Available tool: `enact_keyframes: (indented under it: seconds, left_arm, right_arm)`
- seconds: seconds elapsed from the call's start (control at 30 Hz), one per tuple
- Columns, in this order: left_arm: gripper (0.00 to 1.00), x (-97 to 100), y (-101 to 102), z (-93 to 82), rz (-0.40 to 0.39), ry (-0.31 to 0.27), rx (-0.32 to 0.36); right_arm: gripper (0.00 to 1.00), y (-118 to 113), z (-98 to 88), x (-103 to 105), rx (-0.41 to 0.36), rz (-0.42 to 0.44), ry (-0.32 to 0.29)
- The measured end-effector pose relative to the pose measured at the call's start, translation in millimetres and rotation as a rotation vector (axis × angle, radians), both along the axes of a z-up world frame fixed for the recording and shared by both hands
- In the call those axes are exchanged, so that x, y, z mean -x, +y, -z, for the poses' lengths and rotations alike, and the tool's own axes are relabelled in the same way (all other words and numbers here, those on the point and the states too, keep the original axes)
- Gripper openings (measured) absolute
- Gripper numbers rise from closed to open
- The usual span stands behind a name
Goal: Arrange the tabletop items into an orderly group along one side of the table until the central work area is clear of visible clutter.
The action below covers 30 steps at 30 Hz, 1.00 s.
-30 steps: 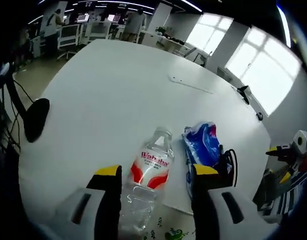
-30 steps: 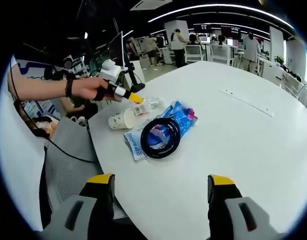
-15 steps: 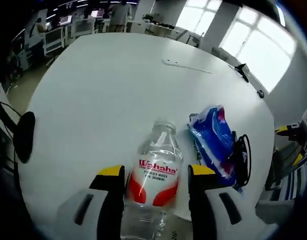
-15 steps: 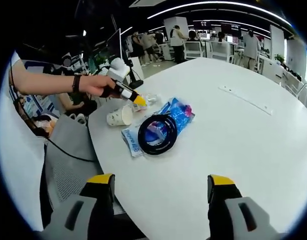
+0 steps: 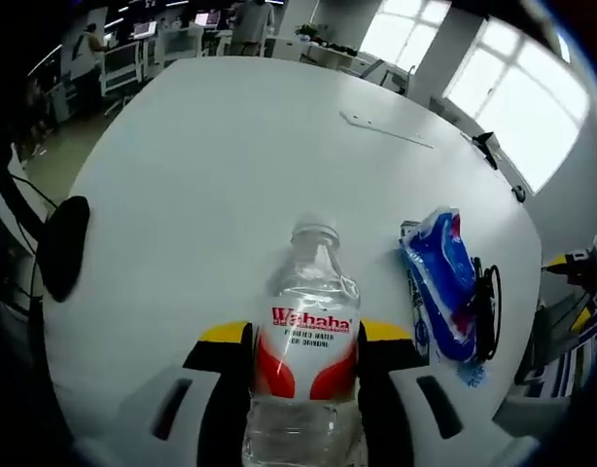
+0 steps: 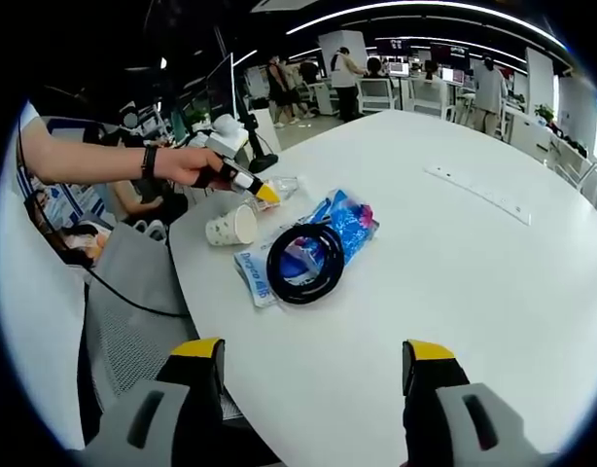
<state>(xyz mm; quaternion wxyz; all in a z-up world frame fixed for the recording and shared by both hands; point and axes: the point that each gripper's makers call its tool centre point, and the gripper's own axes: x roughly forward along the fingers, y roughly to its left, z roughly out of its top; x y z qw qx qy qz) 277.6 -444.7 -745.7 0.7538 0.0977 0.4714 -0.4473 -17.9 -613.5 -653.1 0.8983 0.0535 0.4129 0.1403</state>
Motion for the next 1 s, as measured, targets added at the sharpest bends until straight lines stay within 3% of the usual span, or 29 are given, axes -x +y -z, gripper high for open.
enact_keyframes:
  seconds: [0.37, 0.67, 1.0]
  left_arm:
    - [0.42, 2.1, 26.0, -3.8, -0.033, -0.003, -0.03]
    - [0.42, -5.0, 55.4, 2.4, -0.063, 0.017, -0.07]
    - [0.42, 2.4, 73.9, 7.2, -0.059, 0.045, -0.105]
  right_arm:
    - [0.77, 1.5, -4.8, -11.8, 0.004, -0.009, -0.023]
    - [0.76, 3.9, -4.5, -11.8, 0.006, -0.021, -0.022]
    - [0.76, 9.2, -10.6, -15.9, 0.007, -0.034, -0.031]
